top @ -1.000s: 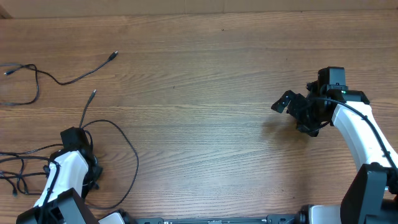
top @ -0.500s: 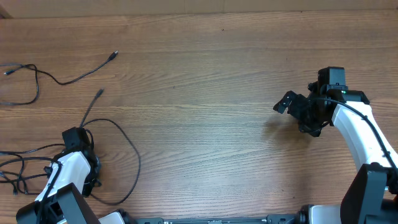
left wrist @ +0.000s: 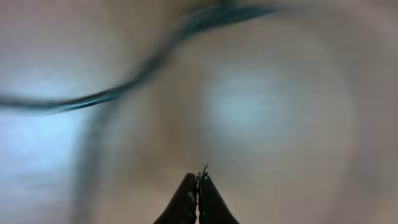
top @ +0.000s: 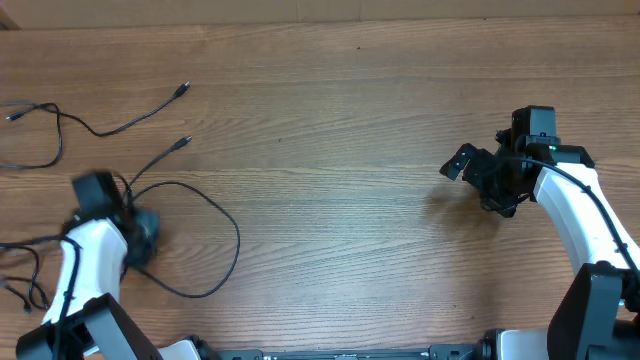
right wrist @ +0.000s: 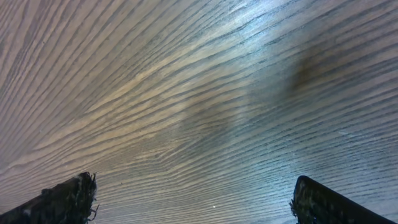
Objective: Untangle cables
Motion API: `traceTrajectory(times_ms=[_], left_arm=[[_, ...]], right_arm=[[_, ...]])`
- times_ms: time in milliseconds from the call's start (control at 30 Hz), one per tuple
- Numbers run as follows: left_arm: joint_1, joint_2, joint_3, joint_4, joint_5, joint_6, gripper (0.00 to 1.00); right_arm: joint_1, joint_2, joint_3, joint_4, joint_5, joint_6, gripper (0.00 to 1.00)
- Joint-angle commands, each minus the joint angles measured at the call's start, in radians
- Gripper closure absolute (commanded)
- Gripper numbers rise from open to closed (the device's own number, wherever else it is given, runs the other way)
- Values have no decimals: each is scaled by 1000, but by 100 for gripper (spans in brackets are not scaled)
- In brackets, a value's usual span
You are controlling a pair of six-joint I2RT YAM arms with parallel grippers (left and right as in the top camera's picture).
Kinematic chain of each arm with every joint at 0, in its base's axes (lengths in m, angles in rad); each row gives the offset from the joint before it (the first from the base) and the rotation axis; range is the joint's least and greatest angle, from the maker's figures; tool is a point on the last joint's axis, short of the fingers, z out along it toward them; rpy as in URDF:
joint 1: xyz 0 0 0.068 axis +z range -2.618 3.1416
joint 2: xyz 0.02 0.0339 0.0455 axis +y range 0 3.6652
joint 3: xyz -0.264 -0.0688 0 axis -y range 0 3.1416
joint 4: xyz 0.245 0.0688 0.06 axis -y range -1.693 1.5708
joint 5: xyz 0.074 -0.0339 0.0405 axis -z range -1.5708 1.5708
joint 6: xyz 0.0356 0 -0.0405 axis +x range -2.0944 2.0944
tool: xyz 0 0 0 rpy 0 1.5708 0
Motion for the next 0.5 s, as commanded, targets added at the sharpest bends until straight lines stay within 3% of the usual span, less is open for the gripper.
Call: traceTrajectory(times_ms=[0, 133, 167, 267, 333, 367, 467], left_arm=[[-4, -5, 173, 10, 169, -15, 96], [-4, -5, 250, 60, 61, -4, 96], [-3, -5, 250, 62, 55, 16, 92], [-5, -4, 250, -25, 64, 101, 43], [-7, -4, 249, -113, 49, 141, 20], [-7, -4, 247, -162, 27, 159, 15], [-6, -4, 227, -289, -51, 158, 18]], right_arm=[[5, -4, -3, -3, 6, 4, 0], [5, -4, -3, -8, 6, 4, 0], [5, -4, -3, -8, 6, 4, 0], [5, -4, -3, -8, 6, 4, 0], [5, -4, -3, -7, 6, 4, 0], [5, -4, -3, -6, 6, 4, 0], [5, -4, -3, 2, 7, 3, 0]])
